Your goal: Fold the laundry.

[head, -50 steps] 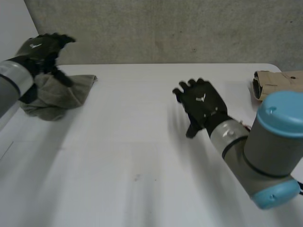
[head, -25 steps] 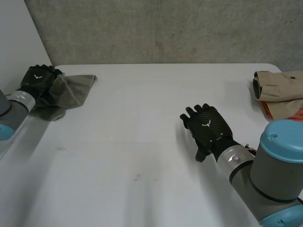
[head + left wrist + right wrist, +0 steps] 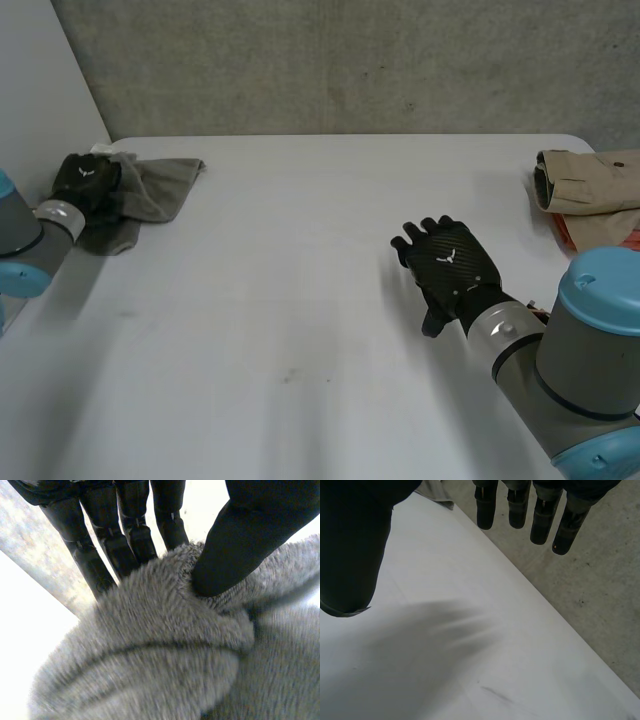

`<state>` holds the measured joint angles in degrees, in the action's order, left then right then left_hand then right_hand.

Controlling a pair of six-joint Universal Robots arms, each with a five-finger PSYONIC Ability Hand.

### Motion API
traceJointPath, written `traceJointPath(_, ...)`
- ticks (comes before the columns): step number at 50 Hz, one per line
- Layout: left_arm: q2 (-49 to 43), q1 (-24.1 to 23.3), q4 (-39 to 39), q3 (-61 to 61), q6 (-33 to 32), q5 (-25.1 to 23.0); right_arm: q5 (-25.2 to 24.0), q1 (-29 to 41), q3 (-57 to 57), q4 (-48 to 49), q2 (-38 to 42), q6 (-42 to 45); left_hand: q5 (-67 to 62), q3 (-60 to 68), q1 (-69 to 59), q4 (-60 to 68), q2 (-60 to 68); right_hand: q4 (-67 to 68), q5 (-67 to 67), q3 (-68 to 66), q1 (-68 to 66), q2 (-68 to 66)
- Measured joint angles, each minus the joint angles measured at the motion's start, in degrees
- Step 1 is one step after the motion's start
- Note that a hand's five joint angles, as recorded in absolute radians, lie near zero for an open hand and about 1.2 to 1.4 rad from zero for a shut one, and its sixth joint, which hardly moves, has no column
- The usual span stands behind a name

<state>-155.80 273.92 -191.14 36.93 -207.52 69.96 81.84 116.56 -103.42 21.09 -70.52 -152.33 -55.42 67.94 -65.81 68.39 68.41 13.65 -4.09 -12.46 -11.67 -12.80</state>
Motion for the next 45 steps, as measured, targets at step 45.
traceJointPath(45, 42.86, -26.75, 8.04, 43.92, 30.74, 3.85, -0.63, -8.54, 1.7, -0.68, -3.48, -0.4, 50.24, -52.05, 50.89, -52.75, -52.59, 0.0, 0.0, 0.0, 0.0, 0.0)
